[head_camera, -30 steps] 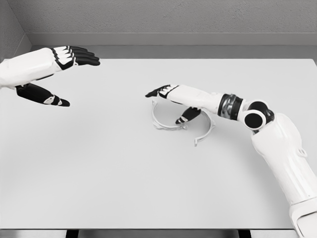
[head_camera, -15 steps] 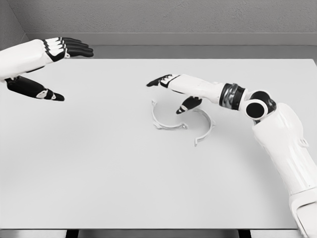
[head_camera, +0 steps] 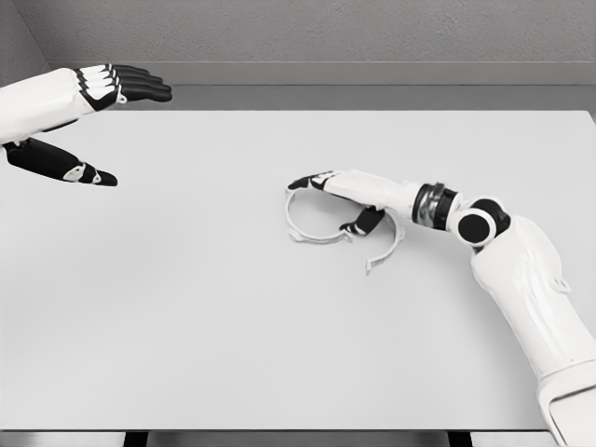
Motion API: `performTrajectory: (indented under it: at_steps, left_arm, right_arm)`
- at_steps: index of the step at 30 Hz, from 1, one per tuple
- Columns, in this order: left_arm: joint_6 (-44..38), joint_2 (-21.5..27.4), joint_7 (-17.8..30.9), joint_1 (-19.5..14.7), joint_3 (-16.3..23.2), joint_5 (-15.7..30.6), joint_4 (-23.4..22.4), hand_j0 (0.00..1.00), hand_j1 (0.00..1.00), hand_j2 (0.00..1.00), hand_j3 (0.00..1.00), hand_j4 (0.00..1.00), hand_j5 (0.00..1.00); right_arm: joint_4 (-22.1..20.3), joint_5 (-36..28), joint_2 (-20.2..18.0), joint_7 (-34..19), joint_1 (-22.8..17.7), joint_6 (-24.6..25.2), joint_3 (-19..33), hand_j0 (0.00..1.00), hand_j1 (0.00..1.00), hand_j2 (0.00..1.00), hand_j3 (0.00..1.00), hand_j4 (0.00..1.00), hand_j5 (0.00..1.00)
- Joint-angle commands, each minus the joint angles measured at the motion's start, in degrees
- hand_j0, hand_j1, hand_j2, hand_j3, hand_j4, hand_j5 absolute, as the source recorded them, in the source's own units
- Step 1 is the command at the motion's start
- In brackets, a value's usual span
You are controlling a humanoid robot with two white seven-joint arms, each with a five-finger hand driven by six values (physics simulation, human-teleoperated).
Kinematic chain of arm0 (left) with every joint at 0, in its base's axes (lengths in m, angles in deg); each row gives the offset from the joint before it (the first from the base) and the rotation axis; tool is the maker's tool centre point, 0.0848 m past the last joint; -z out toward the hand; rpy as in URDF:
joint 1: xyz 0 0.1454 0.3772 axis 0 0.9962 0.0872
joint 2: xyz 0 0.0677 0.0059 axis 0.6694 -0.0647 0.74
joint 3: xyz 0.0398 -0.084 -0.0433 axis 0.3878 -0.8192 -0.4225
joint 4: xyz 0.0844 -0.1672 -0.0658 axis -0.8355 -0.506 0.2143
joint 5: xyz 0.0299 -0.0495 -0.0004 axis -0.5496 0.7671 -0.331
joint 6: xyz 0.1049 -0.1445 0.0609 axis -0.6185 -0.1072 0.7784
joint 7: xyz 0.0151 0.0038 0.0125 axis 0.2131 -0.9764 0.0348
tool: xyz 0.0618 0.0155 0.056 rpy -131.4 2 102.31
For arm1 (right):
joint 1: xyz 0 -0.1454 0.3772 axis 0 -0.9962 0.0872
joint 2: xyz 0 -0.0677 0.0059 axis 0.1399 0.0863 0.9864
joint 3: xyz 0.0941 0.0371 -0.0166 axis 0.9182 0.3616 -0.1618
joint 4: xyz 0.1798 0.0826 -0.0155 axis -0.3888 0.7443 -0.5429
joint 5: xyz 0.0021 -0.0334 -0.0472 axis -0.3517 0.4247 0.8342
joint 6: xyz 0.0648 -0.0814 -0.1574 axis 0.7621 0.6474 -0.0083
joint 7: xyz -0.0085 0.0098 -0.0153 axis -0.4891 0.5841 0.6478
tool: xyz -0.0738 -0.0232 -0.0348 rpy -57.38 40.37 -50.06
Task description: Assemble PVC drainage pipe clamps
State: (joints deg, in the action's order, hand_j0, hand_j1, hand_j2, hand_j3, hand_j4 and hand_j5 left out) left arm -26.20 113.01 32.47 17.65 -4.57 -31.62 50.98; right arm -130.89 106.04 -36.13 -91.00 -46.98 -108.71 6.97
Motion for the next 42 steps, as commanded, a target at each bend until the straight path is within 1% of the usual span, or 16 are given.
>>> performTrajectory:
  at_steps: [1,10,14,16,17,19,20,21,23,26,28,30,35,37,38,42]
  left_arm:
    - [-0.16,0.02,-0.03,0.0,0.03,0.5,0.0,1.0,1.0,1.0,1.0,1.0,1.0]
    - [-0.16,0.11,-0.03,-0.7,0.03,1.21,0.88,1.0,1.0,1.0,1.0,1.0,1.0]
    - [-0.16,0.11,-0.03,-0.7,0.03,1.21,0.88,1.0,1.0,1.0,1.0,1.0,1.0]
    - [-0.16,0.11,-0.03,-0.7,0.03,1.21,0.88,1.0,1.0,1.0,1.0,1.0,1.0]
    - [-0.16,0.11,-0.03,-0.7,0.03,1.21,0.88,1.0,1.0,1.0,1.0,1.0,1.0]
    - [-0.16,0.11,-0.03,-0.7,0.03,1.21,0.88,1.0,1.0,1.0,1.0,1.0,1.0]
    - [-0.16,0.11,-0.03,-0.7,0.03,1.21,0.88,1.0,1.0,1.0,1.0,1.0,1.0]
    - [-0.16,0.1,-0.03,-0.7,0.03,1.21,0.88,1.0,1.0,1.0,1.0,1.0,1.0]
    - [-0.16,0.11,-0.03,-0.7,0.03,1.21,0.88,1.0,1.0,1.0,1.0,1.0,1.0]
    - [-0.16,0.1,-0.03,-0.7,0.03,1.21,0.88,1.0,1.0,1.0,1.0,1.0,1.0]
    - [-0.16,0.11,-0.03,-0.7,0.03,1.21,0.88,1.0,1.0,1.0,1.0,1.0,1.0]
    - [-0.16,0.02,-0.03,-0.7,0.03,1.21,0.88,1.0,1.0,1.0,1.0,1.0,1.0]
    - [-0.16,0.11,-0.03,-0.7,0.03,1.21,0.88,1.0,1.0,1.0,1.0,1.0,1.0]
    - [-0.16,0.19,-0.03,-0.7,0.12,1.21,0.88,1.0,1.0,1.0,1.0,1.0,1.0]
    - [-0.16,0.19,-0.03,-0.62,0.03,1.21,0.88,1.0,1.0,1.0,1.0,1.0,1.0]
    - [-0.16,0.19,-0.03,-0.62,0.21,1.21,0.88,1.0,1.0,1.0,1.0,1.0,1.0]
  right_arm:
    - [-3.27,-0.9,-0.35,-0.75,0.0,-0.13,-0.39,1.0,1.0,1.0,1.0,1.0,1.0]
    - [-12.14,-1.25,-3.69,-0.75,-3.95,-0.13,-0.13,1.0,1.0,1.0,1.0,1.0,1.0]
    - [-12.15,-1.34,-3.87,-0.75,-3.87,-0.13,-0.13,1.0,1.0,1.0,1.0,1.0,1.0]
    - [-11.36,-1.34,-3.78,-0.75,-2.64,-0.13,-0.13,1.0,1.0,1.0,1.0,1.0,1.0]
    - [-10.04,-1.34,-3.78,-0.75,-1.5,-0.13,-0.13,1.0,1.0,1.0,1.0,1.0,1.0]
    - [-2.84,-1.16,-3.16,-0.75,2.45,-0.13,0.31,1.0,1.0,1.0,1.0,1.0,1.0]
    - [-1.16,-1.07,-3.16,-0.75,3.25,-0.13,2.76,1.0,1.0,1.0,1.0,1.0,1.0]
    - [-1.16,-1.07,-3.16,-0.75,3.34,-0.13,3.82,1.0,1.0,1.0,1.0,1.0,1.0]
    - [0.07,-1.07,-3.6,-0.75,3.95,-0.13,4.09,1.0,1.0,1.0,1.0,1.0,1.0]
    - [6.49,-1.07,-4.13,-0.75,5.45,-0.13,8.74,1.0,1.0,1.0,1.0,1.0,1.0]
    - [6.66,-1.07,-4.22,-0.75,5.89,-0.13,8.92,1.0,1.0,1.0,1.0,1.0,1.0]
    - [6.66,-1.25,-7.03,-0.75,5.62,-0.13,9.01,1.0,1.0,1.0,1.0,1.0,1.0]
    - [7.89,-1.25,-7.12,-0.75,4.04,-0.13,14.89,1.0,1.0,1.0,1.0,1.0,1.0]
    - [7.81,-1.42,-8.96,-0.75,3.87,-0.13,15.34,1.0,1.0,1.0,1.0,1.0,1.0]
    - [7.81,-1.51,-9.32,-0.75,2.81,-0.13,15.43,1.0,1.0,1.0,1.0,1.0,1.0]
    - [7.89,-1.6,-9.67,-0.75,2.72,-0.13,15.34,1.0,1.0,1.0,1.0,1.0,1.0]
